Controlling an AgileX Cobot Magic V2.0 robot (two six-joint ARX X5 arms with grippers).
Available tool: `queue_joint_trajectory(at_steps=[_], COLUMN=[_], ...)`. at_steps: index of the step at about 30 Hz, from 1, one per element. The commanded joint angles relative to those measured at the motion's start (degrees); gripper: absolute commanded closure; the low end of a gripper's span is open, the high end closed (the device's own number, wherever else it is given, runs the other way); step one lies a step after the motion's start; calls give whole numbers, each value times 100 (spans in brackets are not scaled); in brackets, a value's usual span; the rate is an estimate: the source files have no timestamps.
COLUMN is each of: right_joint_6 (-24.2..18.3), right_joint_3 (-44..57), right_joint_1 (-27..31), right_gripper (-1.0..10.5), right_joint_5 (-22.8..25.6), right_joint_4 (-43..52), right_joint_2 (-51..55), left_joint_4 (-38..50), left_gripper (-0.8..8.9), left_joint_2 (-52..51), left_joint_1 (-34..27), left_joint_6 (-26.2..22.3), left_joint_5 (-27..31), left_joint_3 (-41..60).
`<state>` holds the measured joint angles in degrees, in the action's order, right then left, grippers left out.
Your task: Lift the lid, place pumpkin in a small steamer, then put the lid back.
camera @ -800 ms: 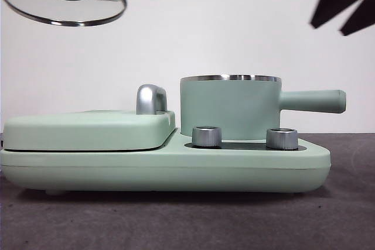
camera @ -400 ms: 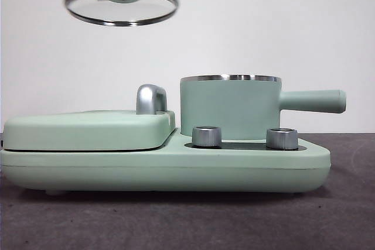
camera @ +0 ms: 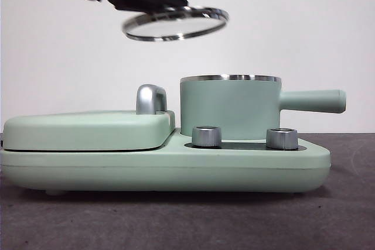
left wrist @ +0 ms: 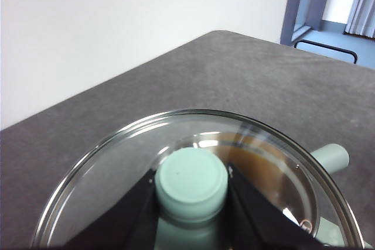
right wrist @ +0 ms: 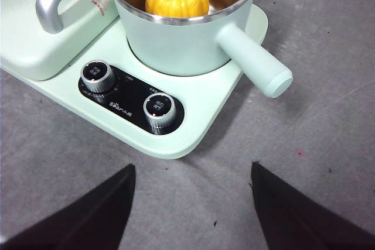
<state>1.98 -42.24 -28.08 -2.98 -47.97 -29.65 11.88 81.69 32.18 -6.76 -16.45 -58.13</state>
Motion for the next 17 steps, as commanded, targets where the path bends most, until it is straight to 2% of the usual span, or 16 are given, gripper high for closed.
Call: queue_joint_trajectory(at_steps=[1,6,17], right_joint_6=[101,111,212], right_joint_3=[-22,-22,-22], right_joint_1=[-28,-28,-28], right_gripper=[639,639,639], right_joint_5=[4,4,7], right_joint_4=[22,-20,-17], right_joint_2=[-7,-7,-7], left_joint_4=[153,146,146], left_gripper=[804,804,804], left_joint_2=[256,752,1585], left_joint_1=[101,234,446], left_joint_6=[-229,-470,-479], left_joint_5=[-9,-9,-15], left_joint_3=[-264,-612,-1399])
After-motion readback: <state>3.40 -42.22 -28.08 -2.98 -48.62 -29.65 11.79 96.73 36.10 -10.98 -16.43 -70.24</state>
